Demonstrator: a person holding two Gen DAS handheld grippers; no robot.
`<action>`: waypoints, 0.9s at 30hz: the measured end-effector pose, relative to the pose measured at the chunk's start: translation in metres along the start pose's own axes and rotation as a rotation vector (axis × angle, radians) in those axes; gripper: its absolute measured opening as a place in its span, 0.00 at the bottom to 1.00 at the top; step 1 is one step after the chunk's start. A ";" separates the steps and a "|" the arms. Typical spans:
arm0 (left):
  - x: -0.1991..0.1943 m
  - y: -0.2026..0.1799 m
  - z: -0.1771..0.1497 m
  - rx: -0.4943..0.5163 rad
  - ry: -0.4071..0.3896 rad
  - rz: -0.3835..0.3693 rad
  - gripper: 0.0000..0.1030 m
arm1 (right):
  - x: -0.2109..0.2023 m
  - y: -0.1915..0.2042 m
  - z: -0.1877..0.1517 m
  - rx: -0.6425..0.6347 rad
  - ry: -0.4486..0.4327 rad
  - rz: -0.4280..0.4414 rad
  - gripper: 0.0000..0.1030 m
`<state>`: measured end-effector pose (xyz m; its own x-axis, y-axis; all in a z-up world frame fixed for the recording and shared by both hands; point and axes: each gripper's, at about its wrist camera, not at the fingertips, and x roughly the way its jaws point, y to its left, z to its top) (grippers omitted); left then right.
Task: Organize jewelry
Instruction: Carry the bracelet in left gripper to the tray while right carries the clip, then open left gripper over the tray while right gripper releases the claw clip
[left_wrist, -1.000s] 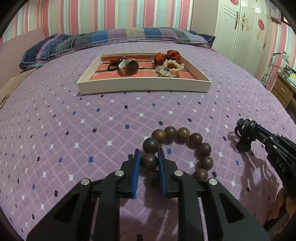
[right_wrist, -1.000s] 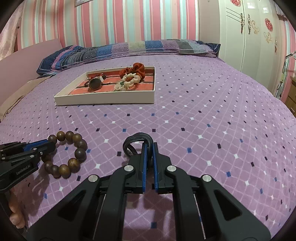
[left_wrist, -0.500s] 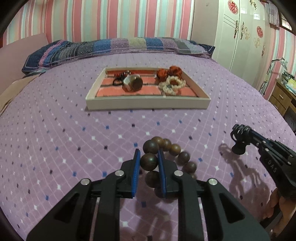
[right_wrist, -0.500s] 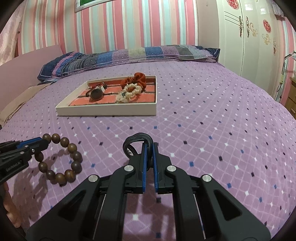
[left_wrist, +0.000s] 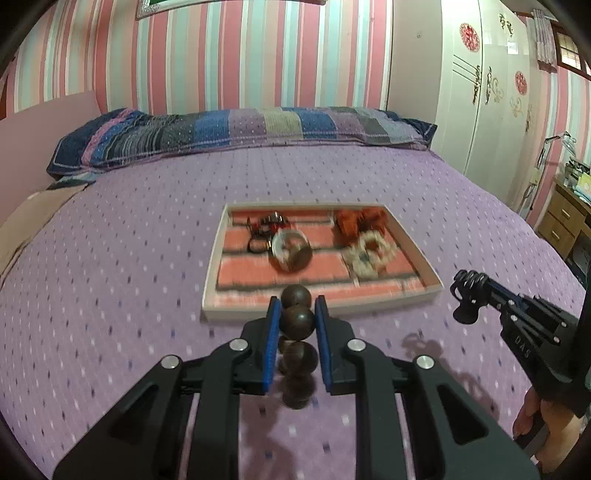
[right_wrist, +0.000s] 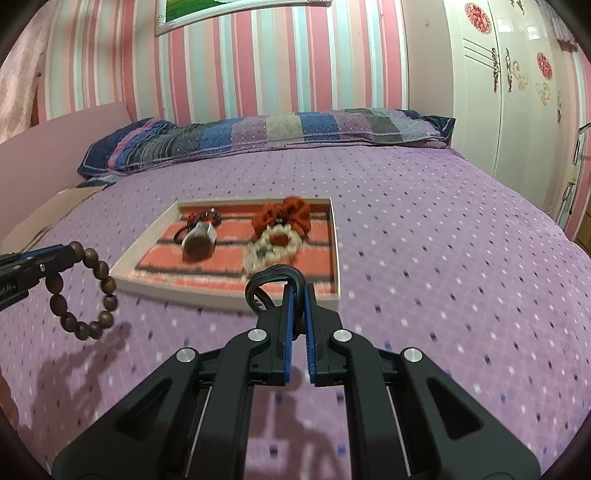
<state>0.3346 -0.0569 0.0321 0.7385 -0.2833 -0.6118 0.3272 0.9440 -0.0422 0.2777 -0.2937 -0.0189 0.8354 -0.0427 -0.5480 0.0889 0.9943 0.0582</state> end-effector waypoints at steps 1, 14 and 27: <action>0.005 0.001 0.008 0.003 -0.003 -0.002 0.19 | 0.008 0.000 0.008 0.005 0.002 0.001 0.07; 0.123 0.033 0.040 -0.049 0.102 0.021 0.19 | 0.105 0.009 0.038 -0.003 0.107 -0.019 0.07; 0.171 0.066 0.006 -0.057 0.173 0.123 0.19 | 0.151 0.011 0.024 -0.012 0.174 -0.035 0.08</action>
<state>0.4855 -0.0442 -0.0707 0.6568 -0.1372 -0.7415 0.2035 0.9791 -0.0009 0.4177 -0.2919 -0.0813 0.7256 -0.0612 -0.6854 0.1095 0.9936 0.0272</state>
